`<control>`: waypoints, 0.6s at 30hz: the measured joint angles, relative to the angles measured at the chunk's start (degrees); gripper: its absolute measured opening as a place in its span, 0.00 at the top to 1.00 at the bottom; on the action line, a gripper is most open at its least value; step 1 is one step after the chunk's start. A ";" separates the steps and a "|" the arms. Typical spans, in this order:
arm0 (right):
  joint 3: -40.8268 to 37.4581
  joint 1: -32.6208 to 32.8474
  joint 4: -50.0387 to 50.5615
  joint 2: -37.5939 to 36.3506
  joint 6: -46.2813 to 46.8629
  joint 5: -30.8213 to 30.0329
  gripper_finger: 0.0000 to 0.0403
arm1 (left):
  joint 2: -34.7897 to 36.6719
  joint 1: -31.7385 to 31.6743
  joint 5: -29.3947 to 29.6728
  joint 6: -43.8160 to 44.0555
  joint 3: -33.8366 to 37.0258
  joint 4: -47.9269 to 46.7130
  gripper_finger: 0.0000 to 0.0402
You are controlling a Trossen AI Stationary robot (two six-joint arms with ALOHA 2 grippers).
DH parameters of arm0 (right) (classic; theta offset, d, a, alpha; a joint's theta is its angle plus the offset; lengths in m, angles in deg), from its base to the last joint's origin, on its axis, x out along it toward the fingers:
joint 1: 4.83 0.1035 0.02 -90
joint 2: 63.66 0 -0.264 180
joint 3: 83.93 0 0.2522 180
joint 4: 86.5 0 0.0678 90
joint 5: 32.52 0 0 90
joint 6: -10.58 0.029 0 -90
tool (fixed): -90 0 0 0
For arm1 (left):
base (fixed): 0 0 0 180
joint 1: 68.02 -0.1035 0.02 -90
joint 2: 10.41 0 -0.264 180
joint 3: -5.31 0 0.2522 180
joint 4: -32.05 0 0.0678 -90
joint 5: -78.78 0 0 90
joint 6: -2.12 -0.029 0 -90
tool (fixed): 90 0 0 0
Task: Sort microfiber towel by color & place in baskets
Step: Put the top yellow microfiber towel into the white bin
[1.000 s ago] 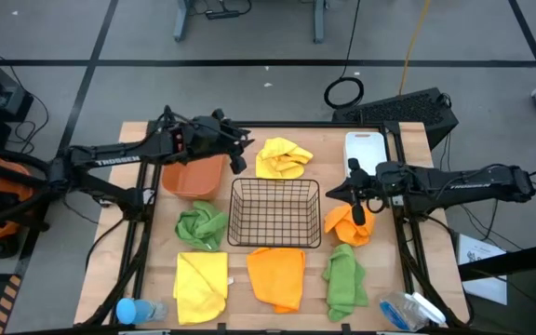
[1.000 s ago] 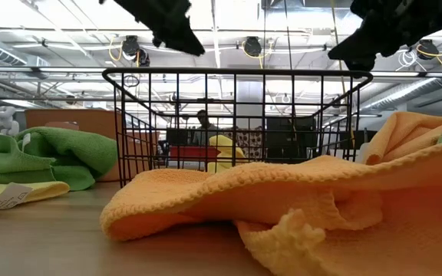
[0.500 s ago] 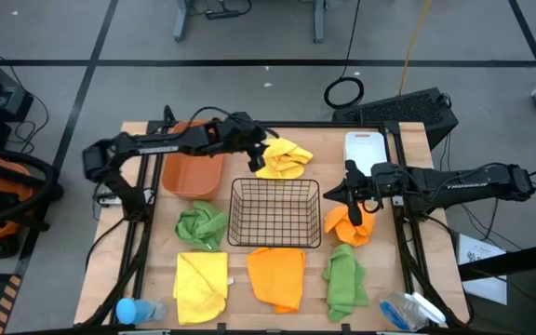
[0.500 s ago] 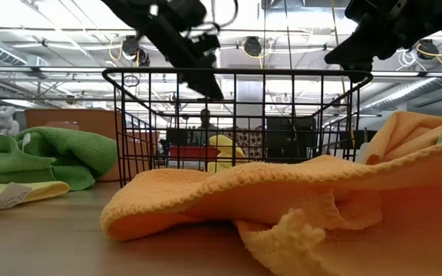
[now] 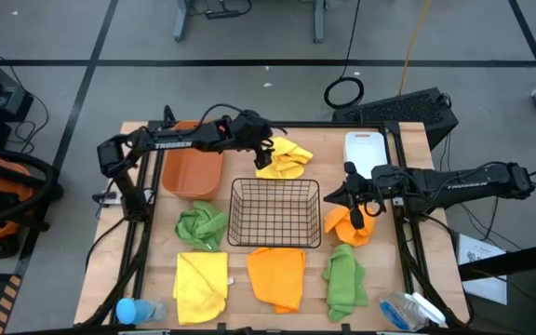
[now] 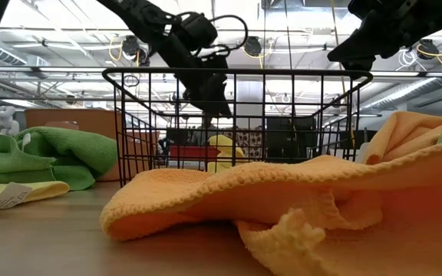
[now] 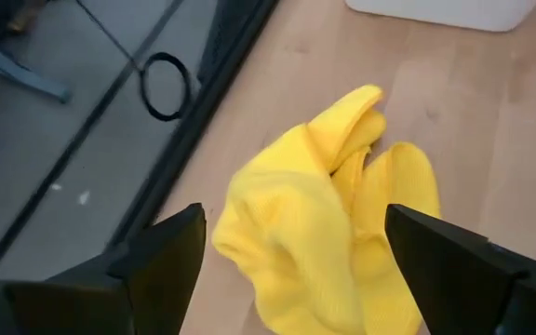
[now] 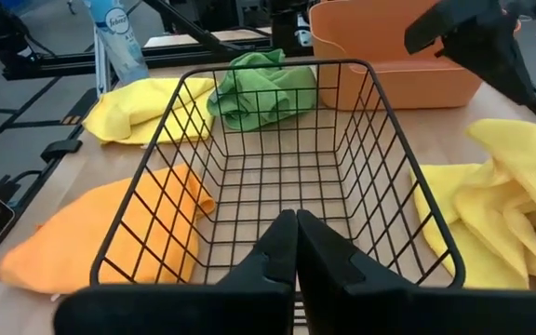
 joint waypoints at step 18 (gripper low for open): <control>0.00 0.00 1.18 0.00 -0.18 -0.15 1.00 | -8.78 -2.07 -7.26 -1.56 0.08 2.96 0.17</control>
